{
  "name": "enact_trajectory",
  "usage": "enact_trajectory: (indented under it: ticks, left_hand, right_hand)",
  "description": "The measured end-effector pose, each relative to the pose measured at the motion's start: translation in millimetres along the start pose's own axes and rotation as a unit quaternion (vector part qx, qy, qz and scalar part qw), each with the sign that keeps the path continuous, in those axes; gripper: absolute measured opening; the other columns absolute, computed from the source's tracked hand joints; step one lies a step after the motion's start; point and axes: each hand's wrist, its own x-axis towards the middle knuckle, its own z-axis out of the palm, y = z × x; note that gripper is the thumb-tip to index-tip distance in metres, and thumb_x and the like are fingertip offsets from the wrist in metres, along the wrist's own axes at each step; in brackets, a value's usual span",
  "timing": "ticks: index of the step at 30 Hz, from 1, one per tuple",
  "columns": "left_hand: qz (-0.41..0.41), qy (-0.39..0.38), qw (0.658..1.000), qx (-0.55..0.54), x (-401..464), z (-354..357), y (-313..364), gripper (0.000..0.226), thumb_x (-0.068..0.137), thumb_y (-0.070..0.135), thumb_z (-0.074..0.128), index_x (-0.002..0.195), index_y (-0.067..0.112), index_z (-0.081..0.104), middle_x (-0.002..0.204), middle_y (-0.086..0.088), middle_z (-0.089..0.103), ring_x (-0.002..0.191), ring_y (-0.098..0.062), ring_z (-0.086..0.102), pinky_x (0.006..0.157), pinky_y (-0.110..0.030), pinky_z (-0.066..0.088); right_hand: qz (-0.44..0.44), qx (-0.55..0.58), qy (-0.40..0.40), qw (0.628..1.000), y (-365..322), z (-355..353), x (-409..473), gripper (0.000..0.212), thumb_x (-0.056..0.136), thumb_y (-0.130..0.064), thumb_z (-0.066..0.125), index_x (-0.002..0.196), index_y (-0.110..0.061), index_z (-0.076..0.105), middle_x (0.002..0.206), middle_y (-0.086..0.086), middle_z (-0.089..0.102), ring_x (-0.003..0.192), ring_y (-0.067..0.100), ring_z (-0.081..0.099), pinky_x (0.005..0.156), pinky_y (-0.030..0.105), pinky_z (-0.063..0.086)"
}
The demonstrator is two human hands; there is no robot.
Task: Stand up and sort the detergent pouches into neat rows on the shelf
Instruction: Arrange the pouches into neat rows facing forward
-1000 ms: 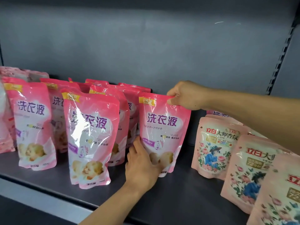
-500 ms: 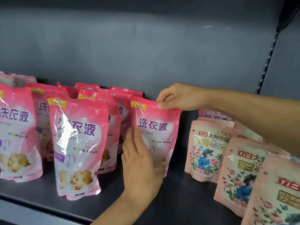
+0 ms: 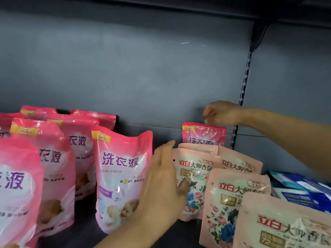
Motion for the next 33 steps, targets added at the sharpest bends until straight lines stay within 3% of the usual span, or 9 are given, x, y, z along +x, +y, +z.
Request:
enact_trajectory:
  ticks: [5,7,10,16,21,24,28,31,33]
  left_hand:
    - [-0.041,-0.036,0.998,-0.036,18,16,-5,0.085,0.084,0.026,0.067,0.146,0.03,0.01,0.147,0.021,0.016,0.132,0.008,0.018,0.099,-0.004,0.01]
    - [-0.051,-0.042,0.997,-0.043,19,20,-8,0.087,0.083,0.025,0.068,0.146,0.03,0.009,0.148,0.019,0.016,0.135,0.005,0.018,0.099,-0.004,0.01]
    - [-0.07,-0.048,0.995,-0.055,20,25,-9,0.094,0.081,0.023,0.07,0.147,0.031,0.002,0.15,0.017,0.016,0.136,0.002,0.02,0.098,-0.004,0.011]
    - [-0.071,-0.044,0.995,-0.058,22,25,-11,0.1,0.081,0.023,0.071,0.147,0.034,-0.003,0.152,0.018,0.01,0.139,0.002,0.015,0.103,-0.009,0.012]
    - [-0.053,-0.043,0.997,-0.035,29,23,-5,0.09,0.085,0.022,0.066,0.148,0.028,0.002,0.151,0.015,0.012,0.139,0.0,0.016,0.103,-0.008,0.011]
    - [-0.032,-0.038,0.998,-0.026,40,22,3,0.084,0.087,0.024,0.063,0.148,0.024,0.007,0.152,0.013,0.014,0.14,-0.002,0.015,0.102,-0.006,0.008]
    - [-0.006,-0.03,0.999,-0.014,64,19,14,0.083,0.085,0.022,0.066,0.148,0.019,0.012,0.152,0.008,0.021,0.14,-0.007,0.021,0.105,-0.012,0.018]
    - [-0.005,-0.026,0.999,-0.026,84,22,20,0.075,0.084,0.019,0.066,0.144,0.015,0.02,0.146,0.003,0.029,0.134,-0.01,0.027,0.089,-0.004,0.015]
    - [-0.013,-0.032,0.999,-0.025,96,24,25,0.078,0.082,0.022,0.069,0.144,0.014,0.02,0.146,0.001,0.03,0.134,-0.014,0.029,0.091,-0.008,0.017]
  right_hand:
    - [0.023,-0.068,-0.037,0.997,31,25,23,0.033,0.088,-0.022,0.058,0.116,-0.005,0.059,0.114,0.011,0.064,0.102,0.027,0.061,0.09,0.038,0.051]
    - [0.022,-0.048,-0.05,0.997,35,34,30,0.027,0.088,-0.019,0.057,0.109,-0.004,0.064,0.103,0.011,0.068,0.09,0.025,0.066,0.079,0.035,0.054]
    - [0.02,-0.072,-0.029,0.997,33,40,37,0.024,0.091,-0.013,0.051,0.102,0.0,0.068,0.096,0.013,0.069,0.079,0.02,0.059,0.06,0.026,0.043]
    - [0.007,-0.067,0.005,0.998,36,36,40,0.025,0.093,-0.018,0.051,0.103,-0.002,0.068,0.105,0.012,0.067,0.09,0.021,0.055,0.068,0.024,0.036]
    - [0.008,0.013,0.084,0.996,42,19,37,0.018,0.089,-0.018,0.06,0.1,-0.008,0.07,0.088,0.002,0.056,0.083,0.016,0.051,0.069,0.02,0.036]
    - [0.028,0.116,0.155,0.981,45,13,38,0.005,0.083,-0.013,0.068,0.078,-0.014,0.069,0.073,-0.002,0.057,0.069,0.014,0.054,0.054,0.016,0.04]
    - [0.027,0.188,0.245,0.951,47,-3,37,0.02,0.082,-0.011,0.069,0.064,-0.018,0.065,0.071,-0.001,0.063,0.068,0.011,0.058,0.065,0.02,0.047]
    - [0.008,0.19,0.293,0.937,40,-25,36,0.022,0.082,-0.012,0.069,0.061,-0.018,0.065,0.061,-0.007,0.061,0.049,-0.003,0.055,0.055,0.012,0.047]
    - [-0.006,0.189,0.313,0.931,33,-43,35,0.02,0.083,-0.011,0.068,0.063,-0.015,0.066,0.061,-0.006,0.061,0.049,-0.001,0.053,0.06,0.016,0.05]
